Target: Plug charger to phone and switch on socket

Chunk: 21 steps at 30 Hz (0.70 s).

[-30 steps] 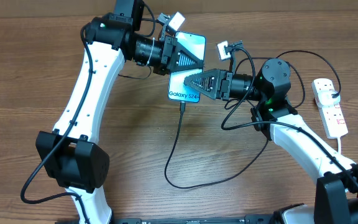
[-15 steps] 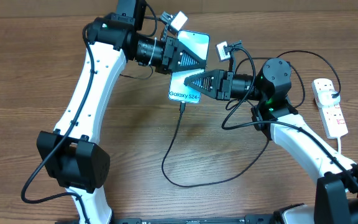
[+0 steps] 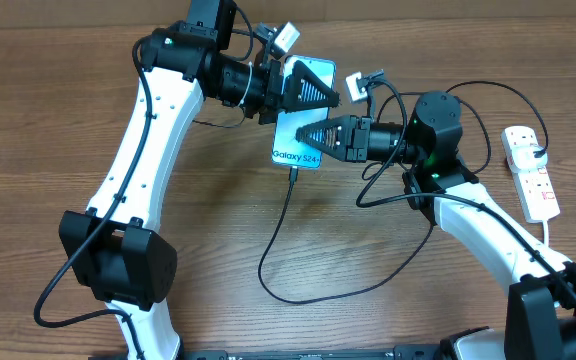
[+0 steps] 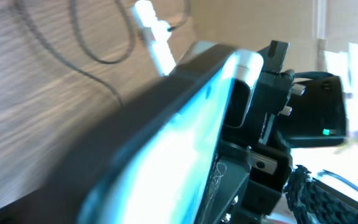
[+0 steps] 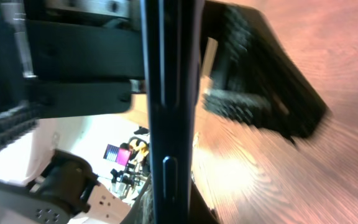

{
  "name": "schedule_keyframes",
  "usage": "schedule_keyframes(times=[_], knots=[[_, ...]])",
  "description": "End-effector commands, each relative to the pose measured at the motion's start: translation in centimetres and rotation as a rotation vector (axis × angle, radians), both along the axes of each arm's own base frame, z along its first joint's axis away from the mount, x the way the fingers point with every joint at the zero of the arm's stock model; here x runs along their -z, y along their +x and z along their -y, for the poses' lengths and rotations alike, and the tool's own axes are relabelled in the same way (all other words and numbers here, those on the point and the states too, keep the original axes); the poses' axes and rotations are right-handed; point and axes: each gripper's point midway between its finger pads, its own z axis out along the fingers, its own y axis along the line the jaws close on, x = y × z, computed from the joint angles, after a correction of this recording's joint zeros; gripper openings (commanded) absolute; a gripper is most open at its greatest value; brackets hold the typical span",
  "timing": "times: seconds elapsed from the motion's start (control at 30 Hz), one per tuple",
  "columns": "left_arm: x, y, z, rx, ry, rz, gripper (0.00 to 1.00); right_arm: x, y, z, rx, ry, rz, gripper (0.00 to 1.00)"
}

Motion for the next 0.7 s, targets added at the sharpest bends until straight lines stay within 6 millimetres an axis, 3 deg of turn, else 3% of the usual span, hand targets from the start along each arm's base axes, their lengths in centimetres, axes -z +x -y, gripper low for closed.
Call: schedule_keyframes(times=[0.0, 0.33, 0.53, 0.67], knots=[[1.2, 1.0, -1.2, -0.064, 0.127, 0.053, 1.00, 0.7, 0.4, 0.1, 0.024, -0.038, 0.046, 0.04], [4.5, 3.1, -4.4, -0.181, 0.383, 0.104, 1.00, 6.7, 2.2, 1.4, 0.180, -0.255, -0.016, 0.04], [7.4, 5.6, -9.9, -0.333, 0.737, 0.188, 1.00, 11.3, 2.5, 3.0, 0.281, -0.466, -0.054, 0.04], [8.1, 6.4, -13.9, -0.416, 0.957, 0.230, 1.00, 13.8, 2.4, 3.8, 0.331, -0.588, -0.086, 0.04]])
